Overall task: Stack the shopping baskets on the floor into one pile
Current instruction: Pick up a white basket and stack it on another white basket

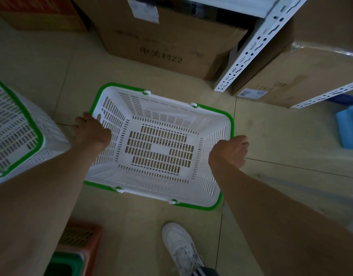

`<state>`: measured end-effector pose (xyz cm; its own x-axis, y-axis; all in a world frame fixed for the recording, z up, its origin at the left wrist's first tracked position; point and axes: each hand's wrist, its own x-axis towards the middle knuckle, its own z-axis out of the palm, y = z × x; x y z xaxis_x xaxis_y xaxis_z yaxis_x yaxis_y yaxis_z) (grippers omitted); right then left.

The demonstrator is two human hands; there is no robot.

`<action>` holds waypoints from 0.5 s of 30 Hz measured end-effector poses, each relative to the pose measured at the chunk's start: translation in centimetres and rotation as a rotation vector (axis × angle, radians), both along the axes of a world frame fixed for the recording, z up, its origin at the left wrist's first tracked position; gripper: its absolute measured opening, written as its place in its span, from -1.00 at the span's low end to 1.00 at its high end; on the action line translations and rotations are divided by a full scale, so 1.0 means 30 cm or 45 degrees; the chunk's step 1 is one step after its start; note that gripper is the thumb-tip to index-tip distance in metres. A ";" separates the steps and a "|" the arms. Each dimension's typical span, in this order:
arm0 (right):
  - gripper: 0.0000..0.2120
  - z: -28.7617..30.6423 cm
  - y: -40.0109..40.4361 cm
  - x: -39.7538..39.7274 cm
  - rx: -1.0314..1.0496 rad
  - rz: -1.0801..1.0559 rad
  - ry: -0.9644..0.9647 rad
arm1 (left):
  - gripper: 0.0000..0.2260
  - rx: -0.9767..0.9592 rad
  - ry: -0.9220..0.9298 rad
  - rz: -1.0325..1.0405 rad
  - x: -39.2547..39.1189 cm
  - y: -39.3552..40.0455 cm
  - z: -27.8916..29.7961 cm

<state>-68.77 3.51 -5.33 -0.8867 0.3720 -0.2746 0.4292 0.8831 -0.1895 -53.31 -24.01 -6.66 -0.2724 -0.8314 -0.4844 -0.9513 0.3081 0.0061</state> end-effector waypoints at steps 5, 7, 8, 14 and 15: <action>-0.63 -0.018 0.048 0.012 -0.019 -0.049 -0.214 | -0.34 0.031 -0.043 0.088 0.035 0.047 -0.008; -0.63 -0.025 0.047 0.018 -0.071 -0.051 -0.264 | -0.30 0.022 -0.056 0.097 0.050 0.069 -0.014; -0.63 -0.025 0.044 0.016 -0.080 -0.056 -0.270 | -0.30 0.026 -0.045 0.102 0.056 0.077 -0.016; -0.66 -0.006 0.024 -0.028 -0.098 0.025 -0.257 | -0.35 0.102 -0.012 0.246 0.105 0.091 -0.015; -0.66 -0.001 0.016 -0.033 -0.102 0.056 -0.245 | -0.37 0.118 -0.004 0.286 0.118 0.099 -0.008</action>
<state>-69.75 3.99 -5.34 -0.8298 0.3046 -0.4676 0.4258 0.8872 -0.1778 -49.77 -21.04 -6.91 -0.0836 -0.8228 -0.5622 -0.9960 0.0867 0.0213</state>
